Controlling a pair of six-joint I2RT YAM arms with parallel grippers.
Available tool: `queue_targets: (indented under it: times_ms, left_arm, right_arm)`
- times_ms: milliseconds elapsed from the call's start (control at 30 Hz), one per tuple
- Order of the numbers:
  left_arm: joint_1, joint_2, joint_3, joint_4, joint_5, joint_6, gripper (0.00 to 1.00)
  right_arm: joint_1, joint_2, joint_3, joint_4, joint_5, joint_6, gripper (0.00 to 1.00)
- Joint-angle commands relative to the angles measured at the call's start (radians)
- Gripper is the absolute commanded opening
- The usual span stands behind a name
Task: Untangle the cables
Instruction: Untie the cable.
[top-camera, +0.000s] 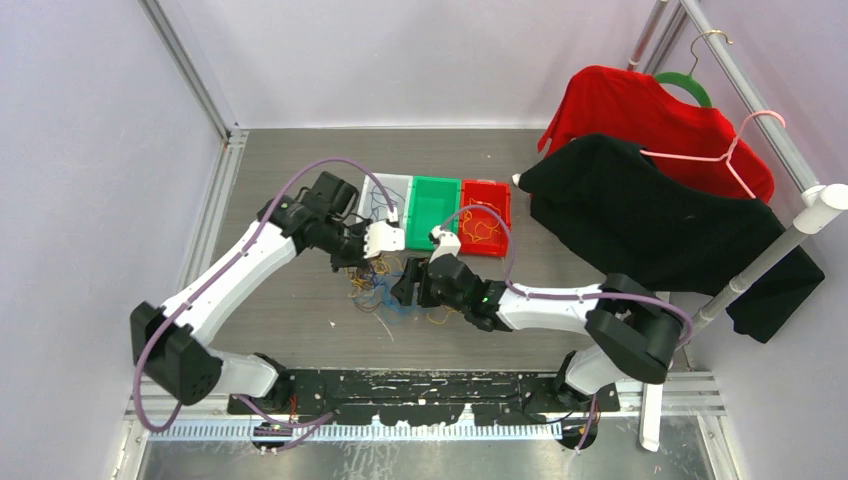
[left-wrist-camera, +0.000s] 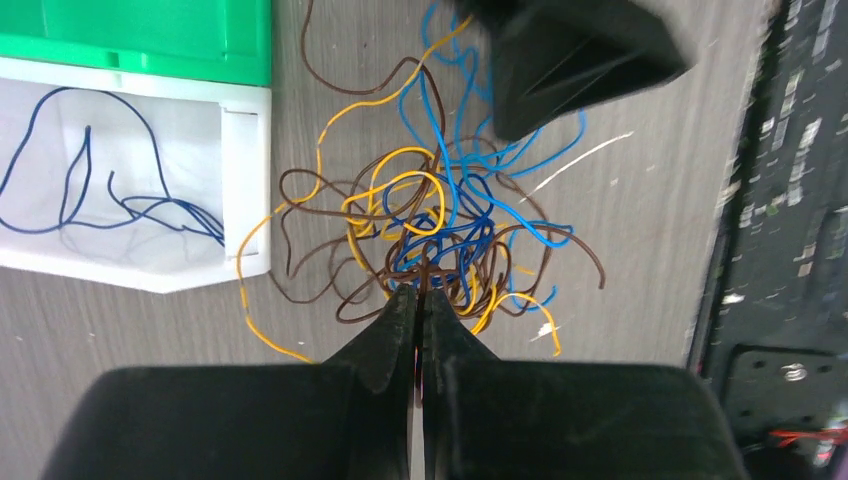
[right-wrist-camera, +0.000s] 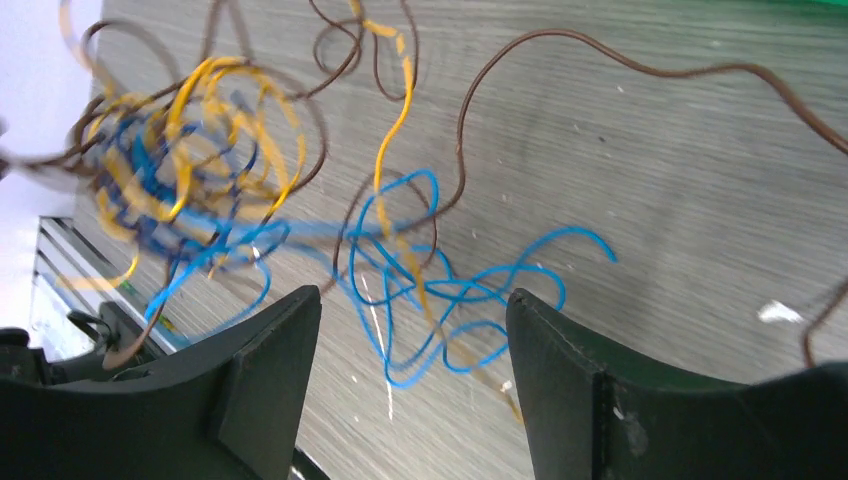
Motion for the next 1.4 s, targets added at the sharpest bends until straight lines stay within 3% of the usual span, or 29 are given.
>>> queue_targets:
  times_ms: [0,100,367,700,1100,1367]
  left_arm:
    - [-0.003,-0.093,0.011,-0.065,0.104,-0.172,0.00]
    - [-0.003,-0.115,-0.004,-0.055,0.115,-0.209,0.00]
    - [-0.003,-0.160,-0.001,0.009,0.125,-0.280,0.00]
    - [-0.005,-0.193,0.001,0.036,0.074,-0.205,0.00]
    - [-0.011,-0.222,-0.001,0.046,0.042,-0.198,0.00]
    - [-0.055,-0.212,0.031,0.043,0.047,-0.241,0.00]
  right_arm:
    - [0.010,0.071,0.032,0.329,0.053,0.035,0.73]
    - [0.016,0.114,0.004,0.497,0.023,0.047,0.73]
    - [0.021,0.221,-0.016,0.749,-0.084,0.105,0.73]
    - [0.022,0.191,-0.112,0.850,-0.098,0.091,0.67]
    - [0.037,-0.099,-0.245,0.671,-0.069,0.017,0.65]
    - [0.074,-0.032,-0.095,0.612,-0.091,-0.057,0.65]
